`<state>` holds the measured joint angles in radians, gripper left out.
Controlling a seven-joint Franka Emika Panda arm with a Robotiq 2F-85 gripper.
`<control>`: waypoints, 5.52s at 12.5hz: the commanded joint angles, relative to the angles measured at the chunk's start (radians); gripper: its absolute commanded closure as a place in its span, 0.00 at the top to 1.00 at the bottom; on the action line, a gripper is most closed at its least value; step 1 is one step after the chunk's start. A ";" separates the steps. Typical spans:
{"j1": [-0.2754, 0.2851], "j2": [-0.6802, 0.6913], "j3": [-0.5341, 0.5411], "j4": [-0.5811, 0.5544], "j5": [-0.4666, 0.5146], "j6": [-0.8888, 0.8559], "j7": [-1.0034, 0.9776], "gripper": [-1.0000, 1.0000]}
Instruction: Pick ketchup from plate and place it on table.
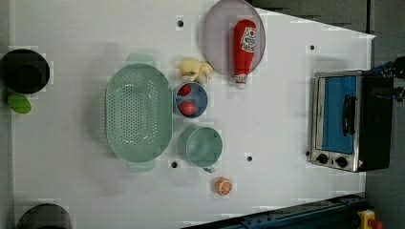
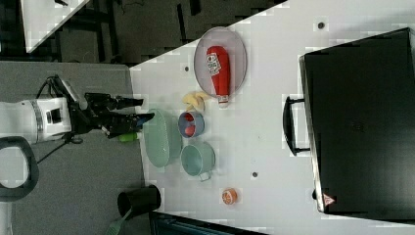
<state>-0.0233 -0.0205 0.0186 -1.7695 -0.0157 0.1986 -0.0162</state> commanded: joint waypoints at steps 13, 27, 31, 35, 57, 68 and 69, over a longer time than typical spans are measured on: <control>-0.075 0.093 0.135 -0.059 0.028 -0.004 -0.147 1.00; -0.001 0.612 0.143 0.037 -0.199 0.589 -0.507 1.00; -0.001 0.714 0.137 0.065 -0.221 0.697 -0.507 1.00; 0.000 0.782 0.128 0.074 -0.221 0.808 -0.507 1.00; -0.090 0.341 0.105 0.084 -0.008 0.348 -0.487 0.62; -0.120 0.033 -0.002 -0.349 -0.008 0.299 -0.483 0.62; -0.120 0.031 -0.008 -0.394 -0.008 0.350 -0.480 0.62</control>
<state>-0.1370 0.0346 0.0163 -2.1523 -0.0321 0.5298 -0.4998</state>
